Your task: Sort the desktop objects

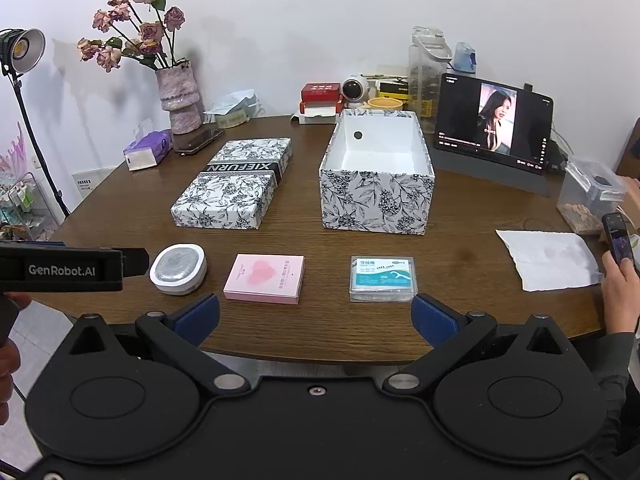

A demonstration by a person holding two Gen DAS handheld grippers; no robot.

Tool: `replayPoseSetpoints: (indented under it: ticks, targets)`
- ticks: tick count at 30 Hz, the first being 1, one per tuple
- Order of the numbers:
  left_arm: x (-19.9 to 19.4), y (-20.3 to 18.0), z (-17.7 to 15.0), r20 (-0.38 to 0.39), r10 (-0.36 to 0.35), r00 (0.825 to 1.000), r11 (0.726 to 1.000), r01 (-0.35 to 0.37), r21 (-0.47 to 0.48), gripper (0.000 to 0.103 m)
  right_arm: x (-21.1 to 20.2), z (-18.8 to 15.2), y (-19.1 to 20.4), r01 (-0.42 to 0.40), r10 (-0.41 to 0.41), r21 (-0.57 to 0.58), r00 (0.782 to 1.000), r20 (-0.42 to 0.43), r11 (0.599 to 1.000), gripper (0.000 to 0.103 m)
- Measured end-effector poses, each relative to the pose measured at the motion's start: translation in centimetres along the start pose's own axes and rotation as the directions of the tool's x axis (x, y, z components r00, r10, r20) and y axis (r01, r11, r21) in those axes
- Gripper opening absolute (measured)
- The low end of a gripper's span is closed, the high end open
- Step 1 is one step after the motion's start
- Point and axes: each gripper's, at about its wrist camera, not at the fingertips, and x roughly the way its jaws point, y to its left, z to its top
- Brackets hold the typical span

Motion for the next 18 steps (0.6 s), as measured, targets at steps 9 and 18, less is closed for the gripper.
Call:
replayPoseSetpoints:
  ticks: [9, 18]
  targets:
    - [0.2, 0.4, -0.4, -0.02, -0.031, 0.999, 0.999, 0.03, -0.029, 0.103, -0.1, 0.2, 0.6, -0.012, 0.012, -0.006, 1.0, -0.002, 1.0, 0.103]
    - [0.3, 0.5, -0.2, -0.027, -0.013, 1.0, 1.0, 0.012, -0.011, 0.103, 0.5, 0.3, 0.5, -0.02, 0.02, -0.009, 1.0, -0.003, 1.0, 0.103]
